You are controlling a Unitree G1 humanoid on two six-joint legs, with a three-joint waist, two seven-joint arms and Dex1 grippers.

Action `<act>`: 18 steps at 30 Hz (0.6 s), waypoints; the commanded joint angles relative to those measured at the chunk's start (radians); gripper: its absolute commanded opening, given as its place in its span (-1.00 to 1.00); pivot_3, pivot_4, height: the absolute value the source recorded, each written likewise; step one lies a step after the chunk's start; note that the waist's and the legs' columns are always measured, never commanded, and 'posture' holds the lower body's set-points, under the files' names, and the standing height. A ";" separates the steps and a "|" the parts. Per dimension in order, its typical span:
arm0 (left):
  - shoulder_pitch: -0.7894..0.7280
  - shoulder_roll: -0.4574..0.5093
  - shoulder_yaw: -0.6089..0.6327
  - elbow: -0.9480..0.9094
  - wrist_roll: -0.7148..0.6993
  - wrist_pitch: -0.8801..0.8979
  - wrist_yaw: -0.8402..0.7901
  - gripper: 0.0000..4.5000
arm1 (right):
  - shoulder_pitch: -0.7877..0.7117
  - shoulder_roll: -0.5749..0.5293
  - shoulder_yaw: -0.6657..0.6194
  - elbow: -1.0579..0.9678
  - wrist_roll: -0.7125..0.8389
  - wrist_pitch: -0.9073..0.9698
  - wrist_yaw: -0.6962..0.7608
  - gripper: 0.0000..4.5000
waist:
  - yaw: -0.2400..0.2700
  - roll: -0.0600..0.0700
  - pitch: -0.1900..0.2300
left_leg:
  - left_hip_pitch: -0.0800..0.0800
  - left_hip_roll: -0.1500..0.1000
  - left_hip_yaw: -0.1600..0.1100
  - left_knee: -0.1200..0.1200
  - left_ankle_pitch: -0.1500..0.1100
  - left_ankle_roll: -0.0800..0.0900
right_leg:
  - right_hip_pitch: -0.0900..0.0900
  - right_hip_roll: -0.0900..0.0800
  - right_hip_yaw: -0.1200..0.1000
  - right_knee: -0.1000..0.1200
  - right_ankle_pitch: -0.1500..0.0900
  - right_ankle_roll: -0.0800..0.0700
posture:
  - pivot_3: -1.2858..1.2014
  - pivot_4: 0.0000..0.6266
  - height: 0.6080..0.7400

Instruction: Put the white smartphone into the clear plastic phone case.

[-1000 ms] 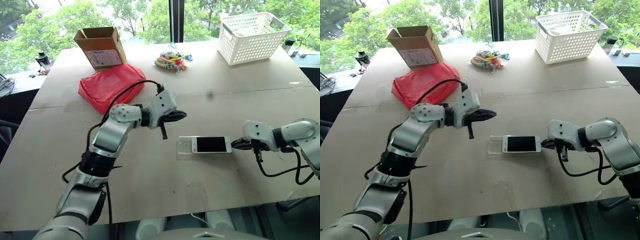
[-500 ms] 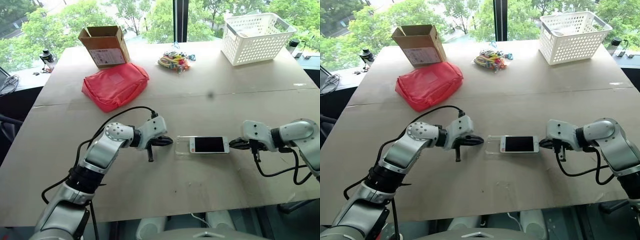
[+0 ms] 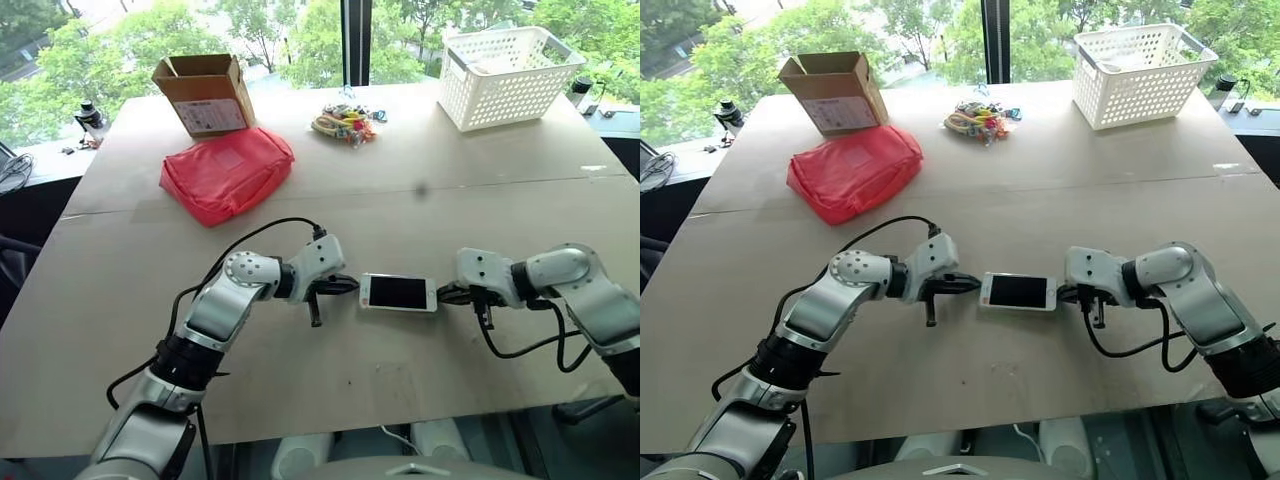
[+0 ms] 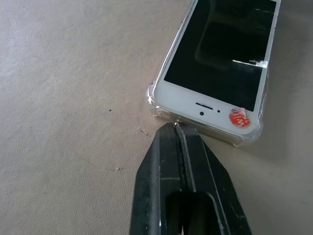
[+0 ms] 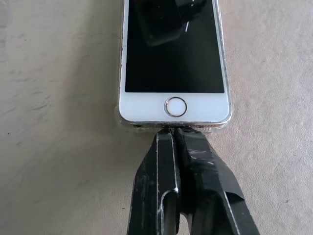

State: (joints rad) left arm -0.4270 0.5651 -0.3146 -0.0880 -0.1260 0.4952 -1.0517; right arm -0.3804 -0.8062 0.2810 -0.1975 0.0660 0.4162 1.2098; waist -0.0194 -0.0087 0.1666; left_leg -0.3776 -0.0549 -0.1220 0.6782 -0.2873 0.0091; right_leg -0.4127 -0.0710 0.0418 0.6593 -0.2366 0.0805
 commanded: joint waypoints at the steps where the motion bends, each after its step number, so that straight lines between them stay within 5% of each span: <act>1: 0.021 -0.007 -0.037 -0.020 -0.001 0.001 -0.010 -1.00 | -0.019 0.026 0.012 -0.063 0.016 -0.006 -0.009 -0.95 | 0.000 0.000 0.000 | 0.000 0.000 0.000 0.000 0.000 0.000 | 0.000 0.000 0.000 0.000 0.000 0.000 | 0.03 -0.52 1.00; 11: 0.003 0.029 0.137 -0.057 -0.103 0.030 0.014 -1.00 | 0.104 -0.105 -0.249 -0.059 0.207 0.024 0.051 -0.95 | 0.008 0.000 0.000 | -0.003 0.000 -0.001 0.000 0.001 -0.001 | -0.001 -0.001 -0.001 -0.002 0.000 0.000 | 0.03 -0.52 1.00; 14: -0.002 0.001 0.173 -0.084 -0.172 0.052 0.009 -1.00 | 0.143 -0.061 -0.321 -0.048 0.301 0.009 0.046 -0.95 | 0.008 0.000 0.000 | -0.003 0.000 -0.001 0.000 0.000 -0.001 | -0.001 -0.001 -0.001 -0.002 0.000 0.000 | 0.03 -0.52 1.00; 18: 0.025 -0.069 0.104 -0.112 -0.205 0.060 0.007 -1.00 | 0.174 0.129 -0.376 -0.005 0.415 -0.087 -0.010 -0.95 | 0.007 0.000 0.000 | -0.002 0.000 -0.001 0.000 0.000 0.000 | -0.001 -0.001 -0.001 -0.002 0.000 0.000 | 0.03 -0.52 1.00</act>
State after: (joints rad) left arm -0.4173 0.5128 -0.1766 -0.1594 -0.3111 0.5574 -1.0448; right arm -0.2180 -0.7291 -0.0581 -0.2090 0.4168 0.3913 1.2171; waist -0.0122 -0.0089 0.1670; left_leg -0.3796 -0.0547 -0.1226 0.6778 -0.2873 0.0090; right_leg -0.4133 -0.0719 0.0412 0.6579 -0.2363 0.0803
